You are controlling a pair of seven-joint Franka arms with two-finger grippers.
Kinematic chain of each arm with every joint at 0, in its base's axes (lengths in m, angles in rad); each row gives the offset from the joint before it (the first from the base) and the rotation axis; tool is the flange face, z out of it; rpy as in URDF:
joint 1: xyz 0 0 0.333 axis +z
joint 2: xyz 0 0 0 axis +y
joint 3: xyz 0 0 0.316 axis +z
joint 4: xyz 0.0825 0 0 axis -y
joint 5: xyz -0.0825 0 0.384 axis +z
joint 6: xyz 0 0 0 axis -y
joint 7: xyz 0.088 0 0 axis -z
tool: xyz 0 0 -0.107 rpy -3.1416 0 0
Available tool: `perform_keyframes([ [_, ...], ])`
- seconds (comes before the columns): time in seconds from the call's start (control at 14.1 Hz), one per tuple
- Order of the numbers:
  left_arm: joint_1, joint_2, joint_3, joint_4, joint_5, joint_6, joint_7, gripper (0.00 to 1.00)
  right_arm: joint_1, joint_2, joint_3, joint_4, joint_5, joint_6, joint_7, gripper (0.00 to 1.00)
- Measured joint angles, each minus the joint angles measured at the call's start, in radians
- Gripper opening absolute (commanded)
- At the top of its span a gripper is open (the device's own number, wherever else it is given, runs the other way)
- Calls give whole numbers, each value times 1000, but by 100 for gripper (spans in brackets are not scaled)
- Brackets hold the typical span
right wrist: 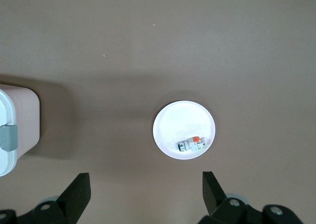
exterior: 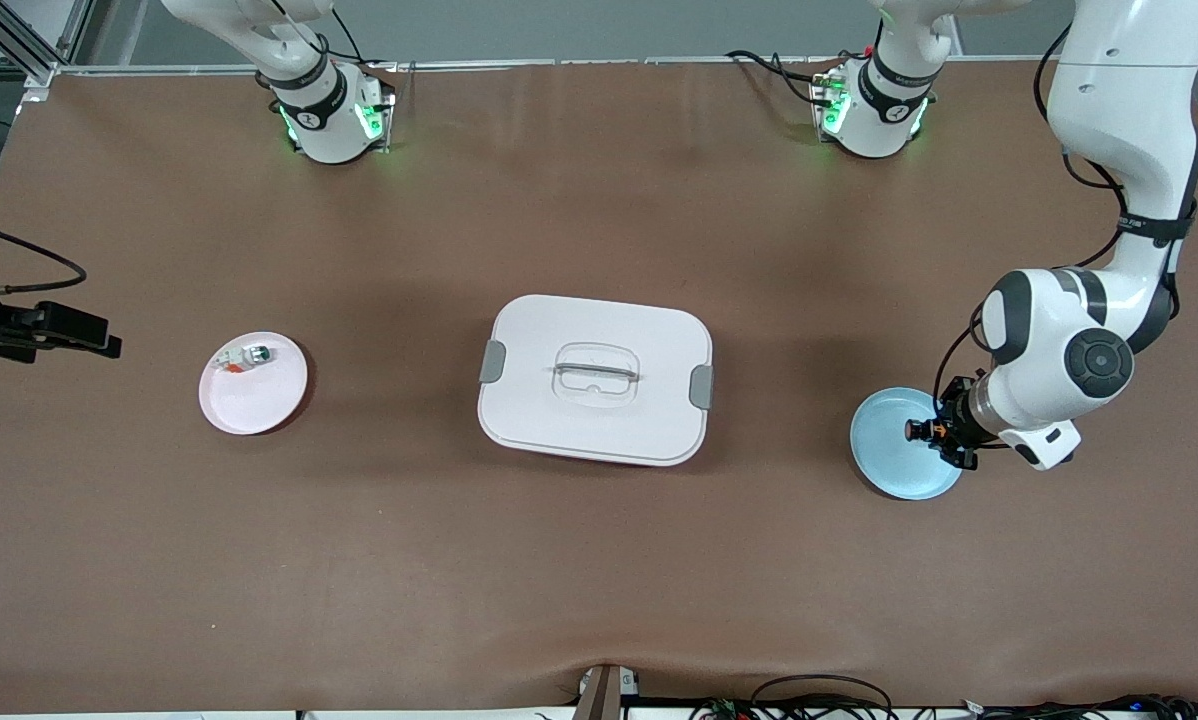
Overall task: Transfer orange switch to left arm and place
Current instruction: 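Move the held switch with the left gripper over the blue plate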
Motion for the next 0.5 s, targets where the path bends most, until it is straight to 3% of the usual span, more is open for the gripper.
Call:
perform_keyframes([
  [0.5,0,36,0,-22,33,47,1,0,6,-5,2,-17,-21,-2,9,100],
])
